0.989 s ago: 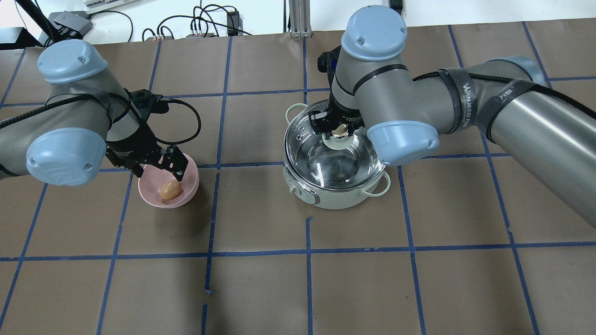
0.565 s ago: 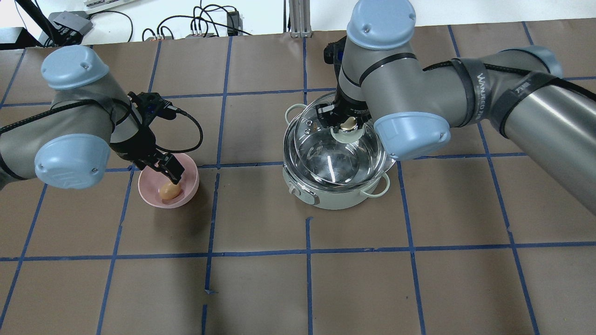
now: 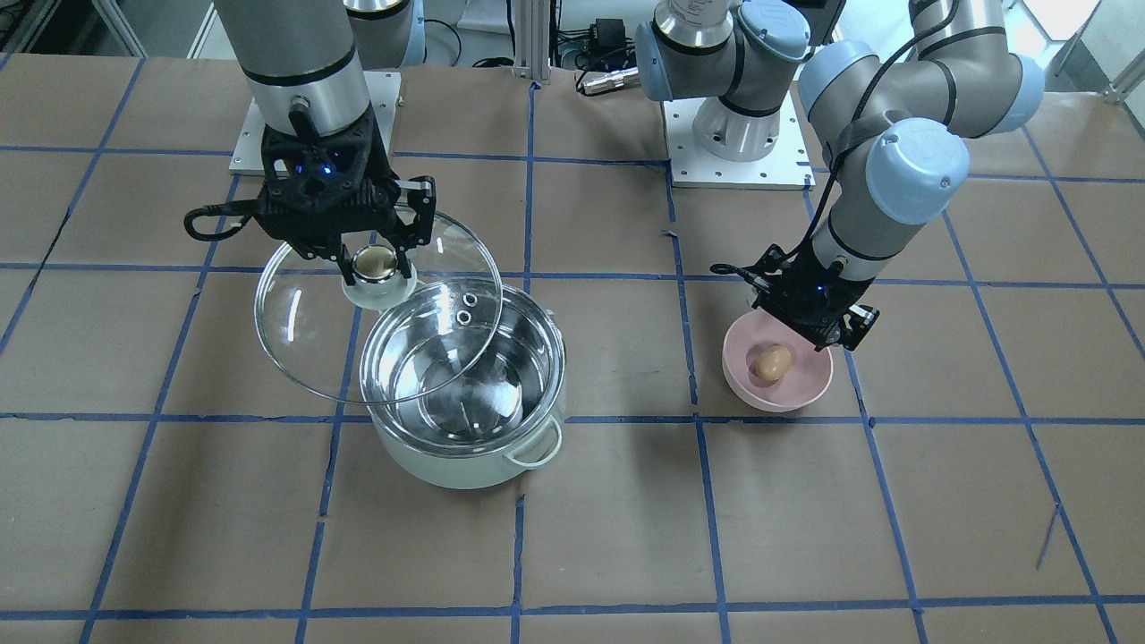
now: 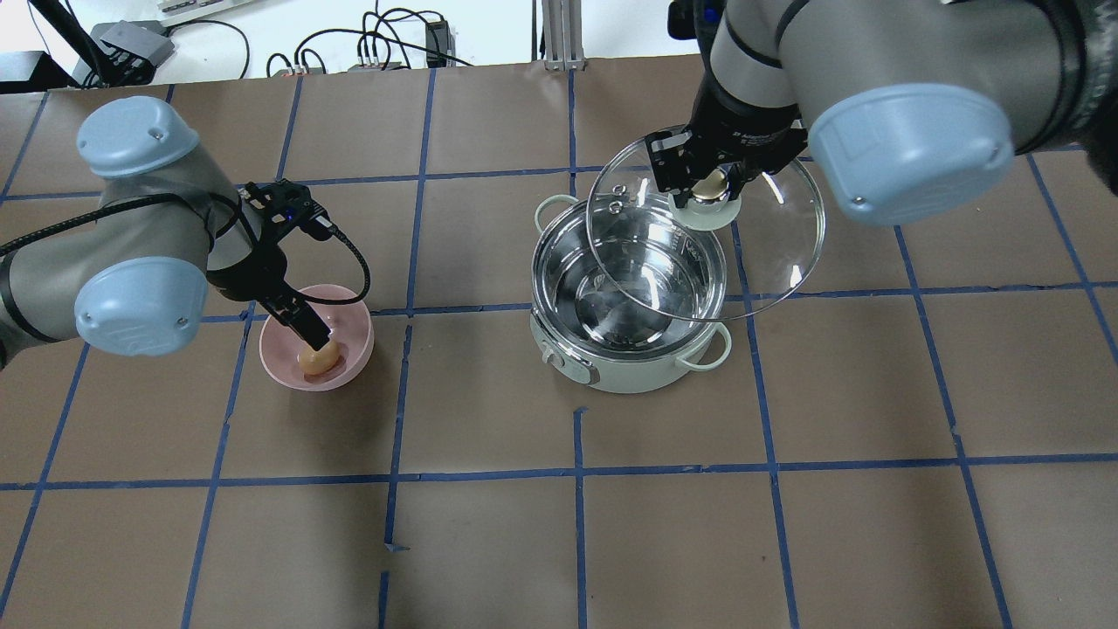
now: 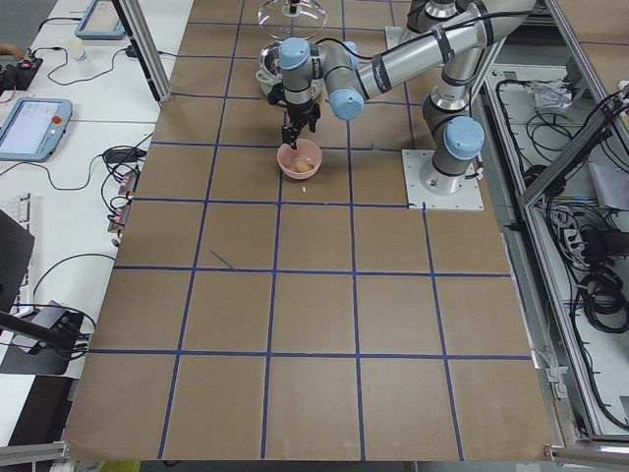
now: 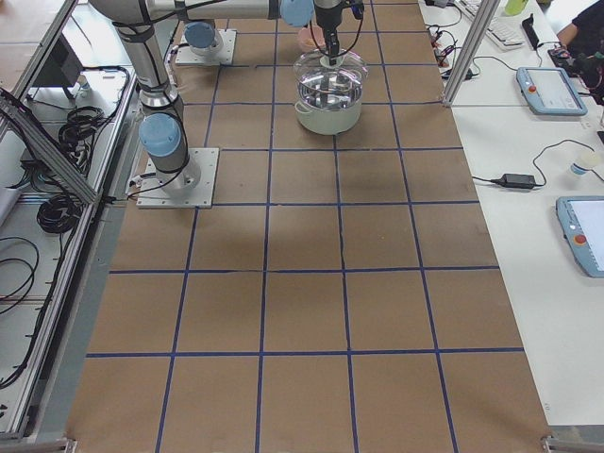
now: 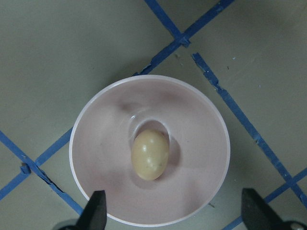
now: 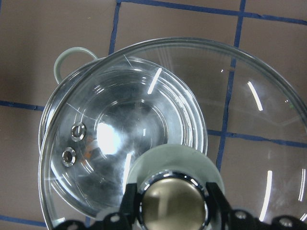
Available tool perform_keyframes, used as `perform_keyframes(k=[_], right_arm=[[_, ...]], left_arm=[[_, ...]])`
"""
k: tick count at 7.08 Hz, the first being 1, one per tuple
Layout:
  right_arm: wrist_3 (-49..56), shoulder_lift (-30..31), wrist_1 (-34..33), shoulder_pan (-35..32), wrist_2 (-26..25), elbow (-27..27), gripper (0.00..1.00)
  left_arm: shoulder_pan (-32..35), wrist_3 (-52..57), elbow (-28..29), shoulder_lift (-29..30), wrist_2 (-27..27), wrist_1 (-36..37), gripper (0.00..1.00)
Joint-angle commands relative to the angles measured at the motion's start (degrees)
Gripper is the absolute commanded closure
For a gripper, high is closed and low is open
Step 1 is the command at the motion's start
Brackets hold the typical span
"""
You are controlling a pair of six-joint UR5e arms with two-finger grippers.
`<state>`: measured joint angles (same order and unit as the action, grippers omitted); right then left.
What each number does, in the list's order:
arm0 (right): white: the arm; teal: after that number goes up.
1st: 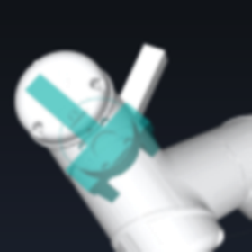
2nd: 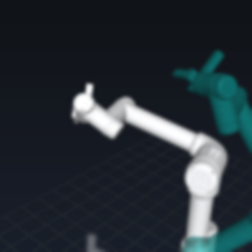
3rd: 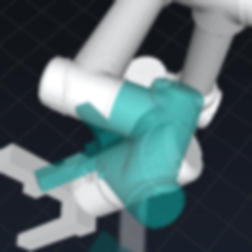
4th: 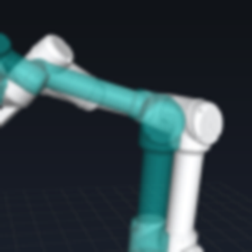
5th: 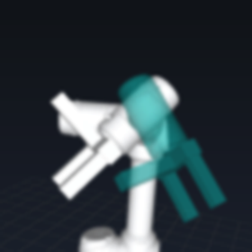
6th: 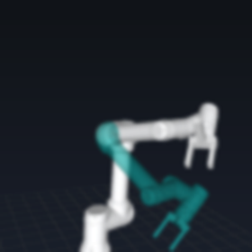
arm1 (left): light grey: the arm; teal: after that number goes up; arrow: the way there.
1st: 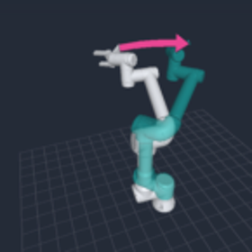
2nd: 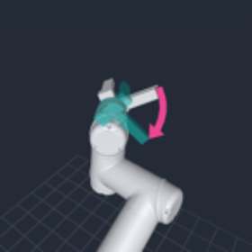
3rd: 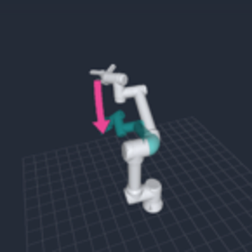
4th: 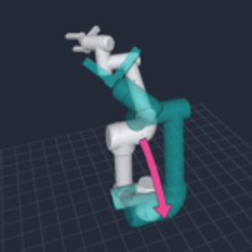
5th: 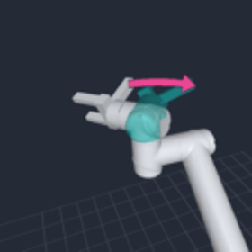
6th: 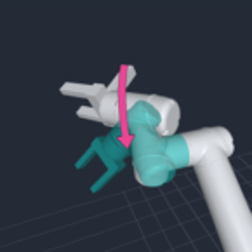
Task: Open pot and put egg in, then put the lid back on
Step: 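Lift the glass lid off the pot and move it aside with the right gripper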
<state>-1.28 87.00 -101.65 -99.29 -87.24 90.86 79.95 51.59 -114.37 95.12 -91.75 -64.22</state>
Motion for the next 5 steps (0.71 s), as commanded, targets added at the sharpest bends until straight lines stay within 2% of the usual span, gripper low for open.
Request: perform_keyframes(k=[1,3,5], right_arm=[[0.9,2.1,2.9,2.0,0.8,-0.8,0.95],[2.2,4.5,5.0,2.5,0.5,-0.4,0.95],[2.2,4.5,5.0,2.5,0.6,0.4,0.95]], left_arm=[[-0.1,4.5,-3.3,0.4,0.1,5.2,0.01],[-0.1,6.3,-4.5,3.1,0.1,10.2,0.04],[-0.1,8.6,-4.5,4.2,0.1,11.9,0.04]])
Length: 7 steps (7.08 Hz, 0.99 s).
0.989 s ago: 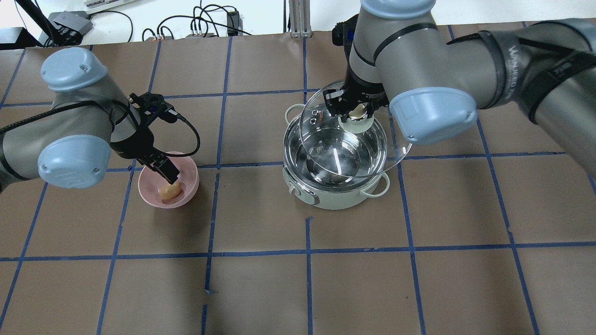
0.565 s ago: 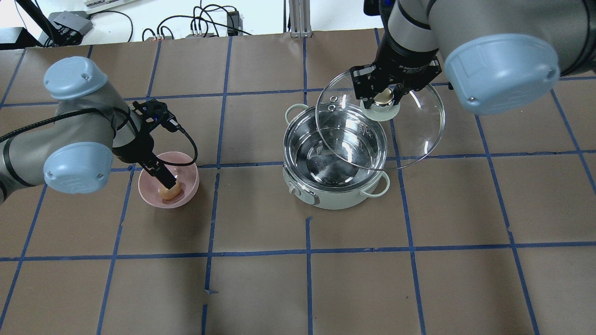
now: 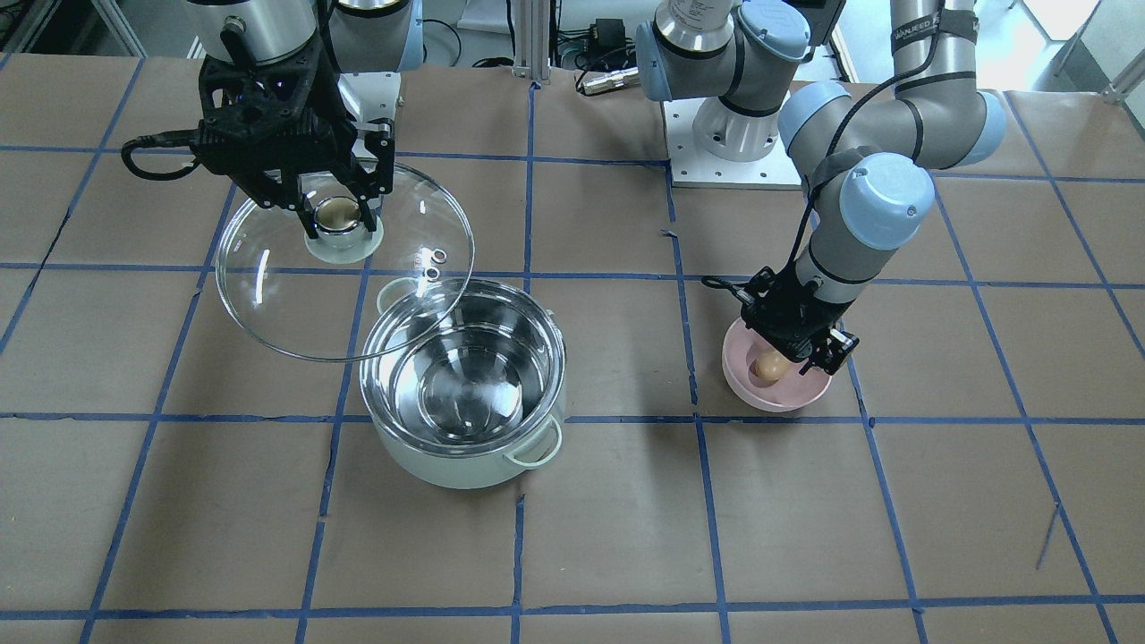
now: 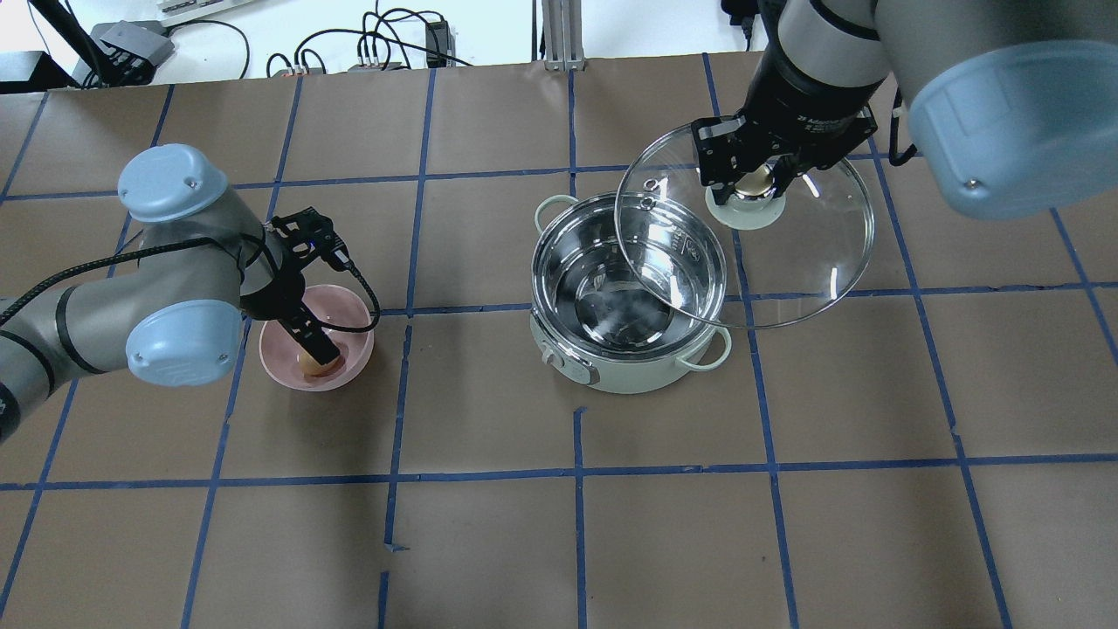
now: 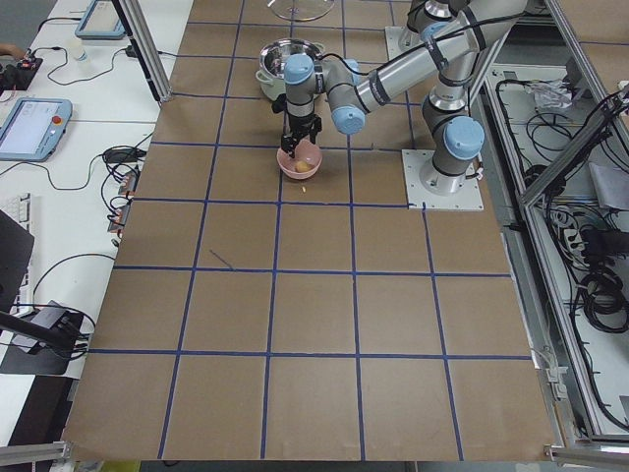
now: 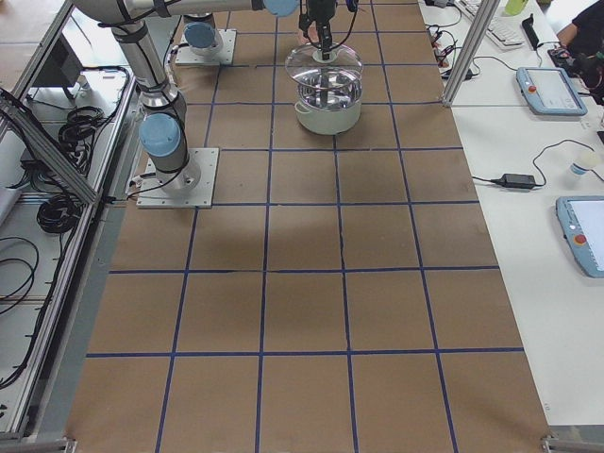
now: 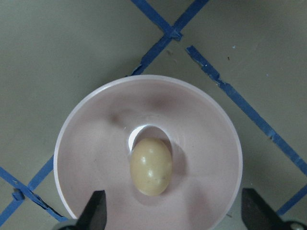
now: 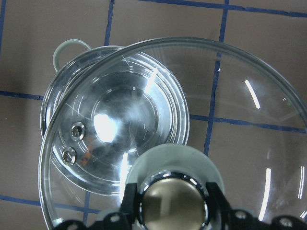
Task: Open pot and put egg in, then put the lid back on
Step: 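Lift the glass lid off the pot and move it aside with the right gripper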
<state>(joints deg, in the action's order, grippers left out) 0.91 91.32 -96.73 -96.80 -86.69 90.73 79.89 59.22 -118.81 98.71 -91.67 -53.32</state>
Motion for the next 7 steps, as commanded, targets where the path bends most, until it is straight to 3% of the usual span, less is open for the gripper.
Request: perform_keyframes(k=[1,7], right_arm=[[1.7,0.1,0.0,0.3,-0.9,0.8,0.94],[3.0,0.2,1.5,1.4,-0.9,1.9,0.93]], left_arm=[[-0.1,1.2,-0.3,0.7,-0.1,1.3,0.04],[-0.1,1.4,-1.5,2.4,0.0,3.9,0.04]])
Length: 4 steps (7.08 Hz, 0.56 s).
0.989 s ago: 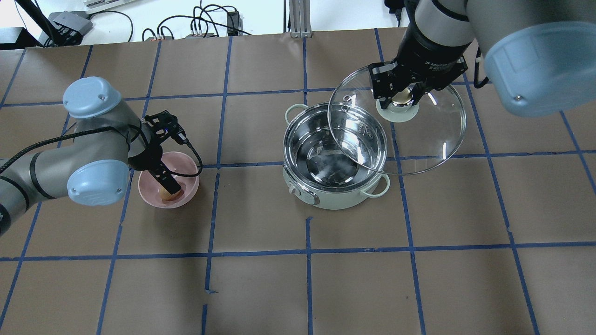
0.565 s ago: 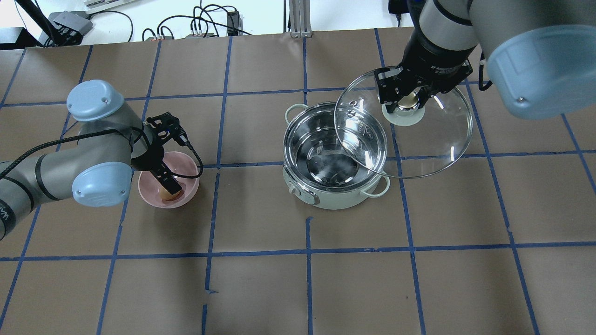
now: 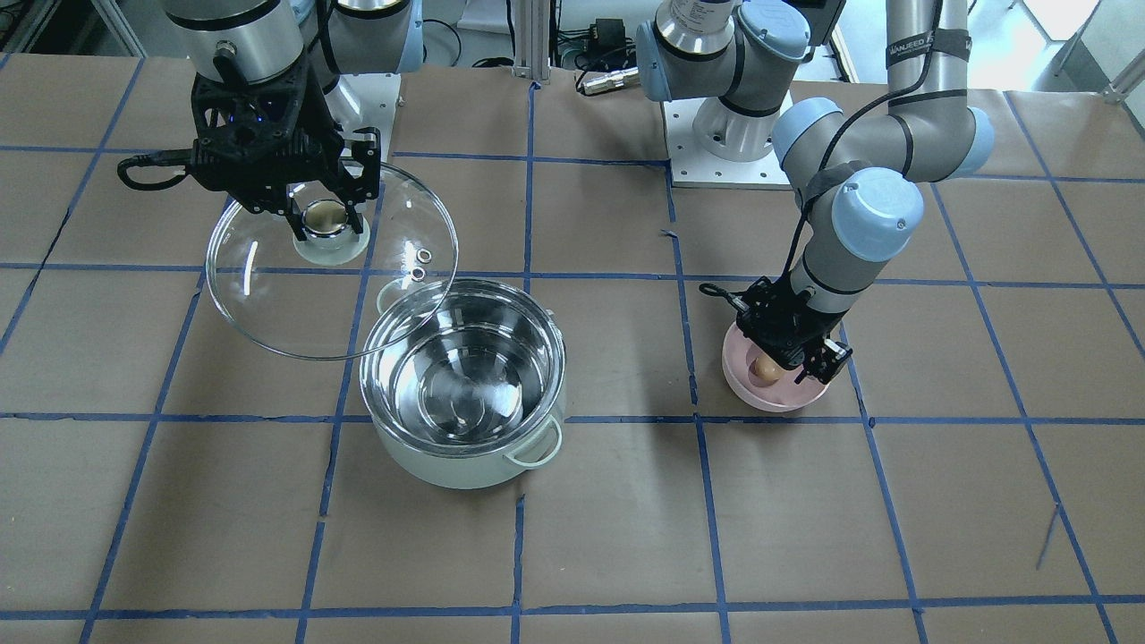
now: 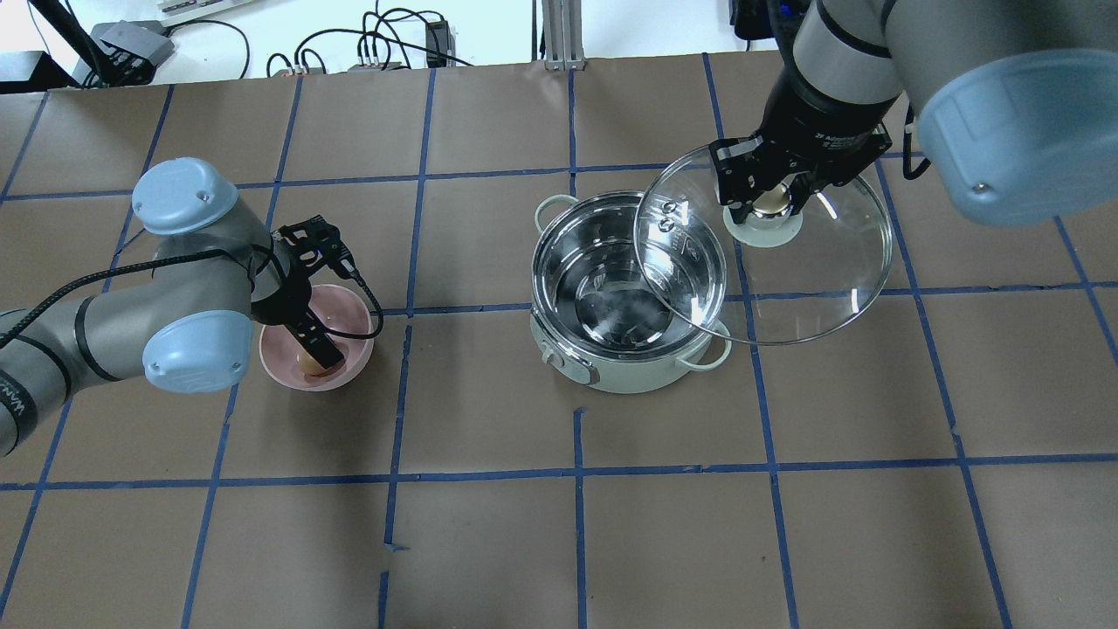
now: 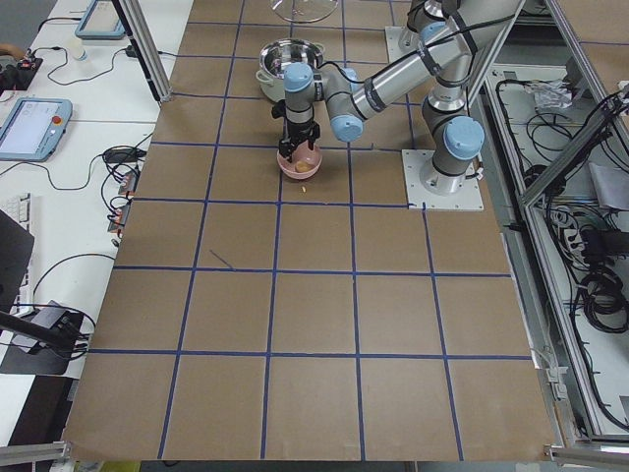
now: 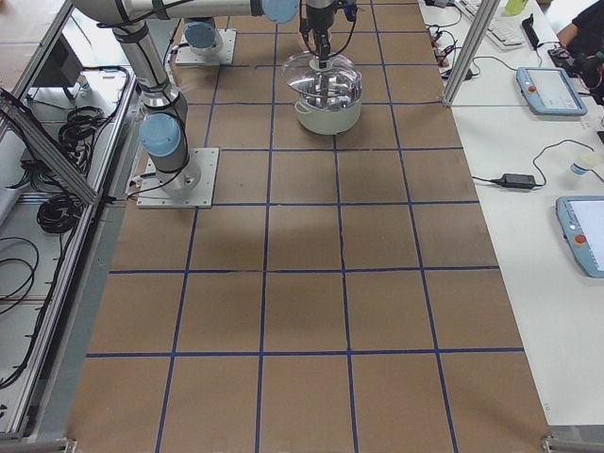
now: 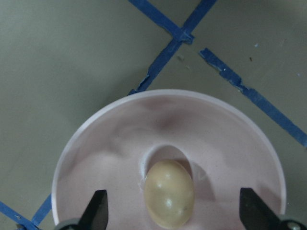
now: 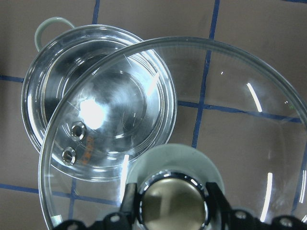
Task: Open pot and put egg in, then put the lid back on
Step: 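Lift the glass lid off the pot and move it aside with the right gripper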
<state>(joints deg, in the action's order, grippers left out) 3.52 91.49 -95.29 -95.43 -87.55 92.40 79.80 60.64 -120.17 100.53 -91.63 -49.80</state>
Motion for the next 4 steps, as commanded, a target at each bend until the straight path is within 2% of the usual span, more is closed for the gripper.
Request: perform_keyframes(k=[1,4], right_arm=[[5.6,-0.1,-0.2,0.4,-0.9,0.2,0.93],[7.0,0.0,1.2,2.9,-0.6,0.4,0.93]], left_arm=[[0.0,0.0,-0.1,1.0,0.0,0.9,0.05],[-0.3,-0.3,-0.1,2.3,0.1,1.5,0.04]])
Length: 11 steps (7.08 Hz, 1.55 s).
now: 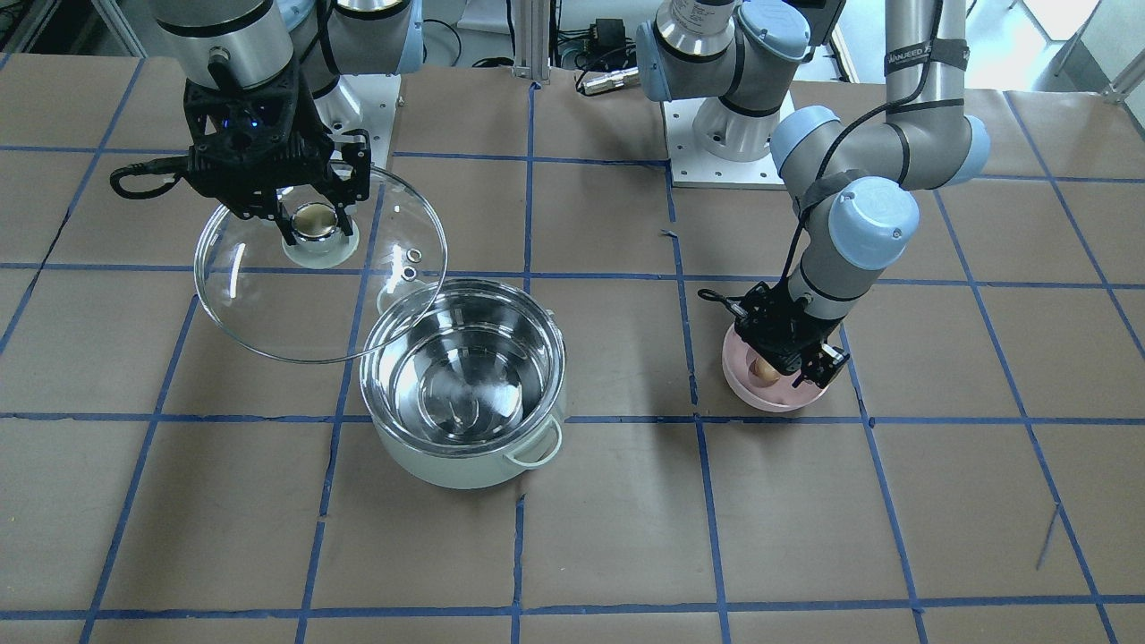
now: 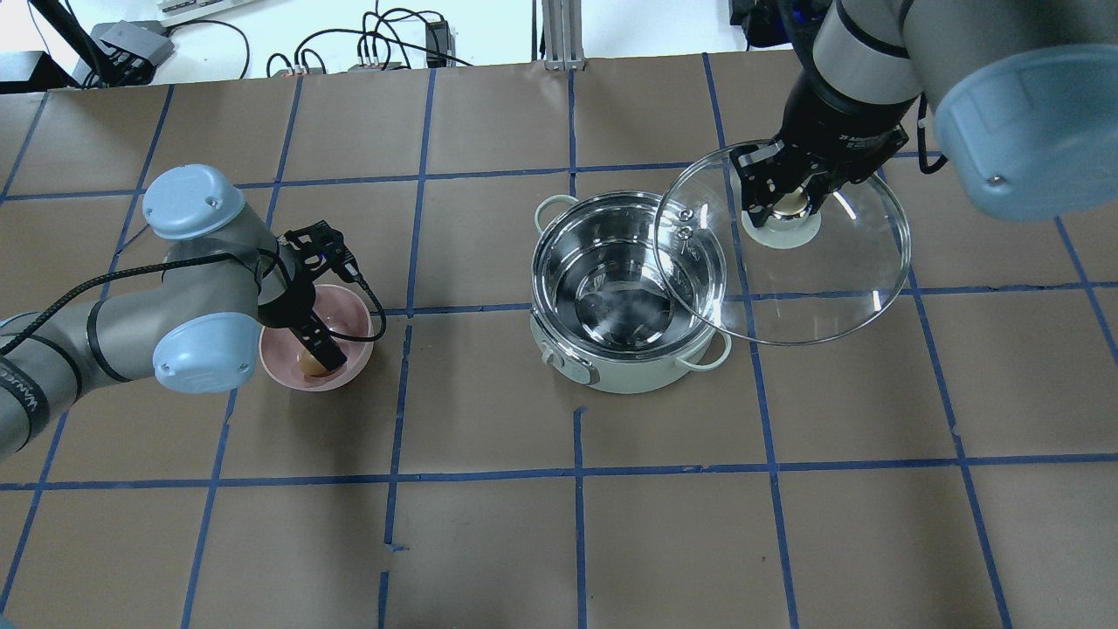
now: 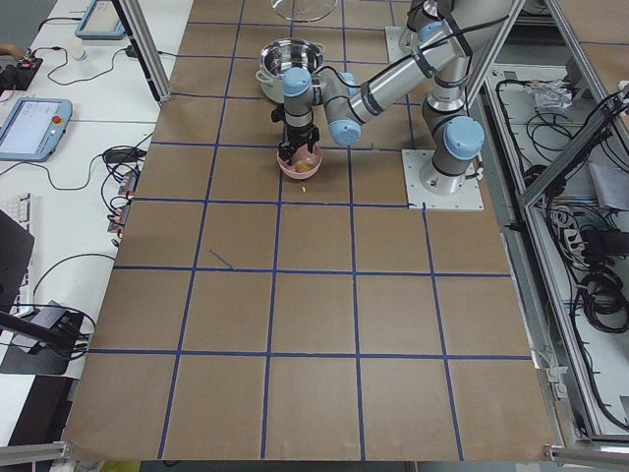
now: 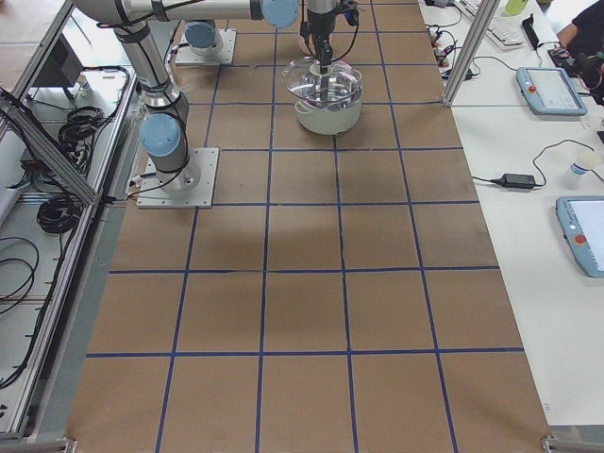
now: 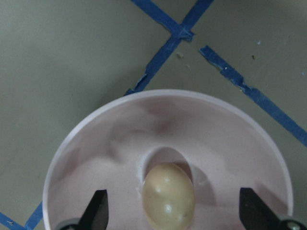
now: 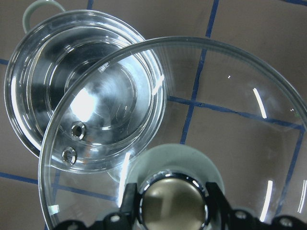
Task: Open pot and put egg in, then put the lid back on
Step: 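Lift the glass lid off the pot and move it aside with the right gripper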
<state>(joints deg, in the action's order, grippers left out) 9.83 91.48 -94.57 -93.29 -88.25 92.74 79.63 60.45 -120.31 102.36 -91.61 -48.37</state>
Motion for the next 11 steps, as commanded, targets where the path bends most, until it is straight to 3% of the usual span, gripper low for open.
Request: perform_keyframes(k=[1,11], right_arm=[[0.8,-0.1,0.4,0.7,0.2,0.1,0.93],[-5.9,0.0,2.7,1.1,0.4,0.9,0.93]], left_arm=[[-0.1,-0.2,0.0,0.5,0.0,0.0,0.00],[-0.2,-1.8,0.0,0.6,0.1,-0.1,0.02]])
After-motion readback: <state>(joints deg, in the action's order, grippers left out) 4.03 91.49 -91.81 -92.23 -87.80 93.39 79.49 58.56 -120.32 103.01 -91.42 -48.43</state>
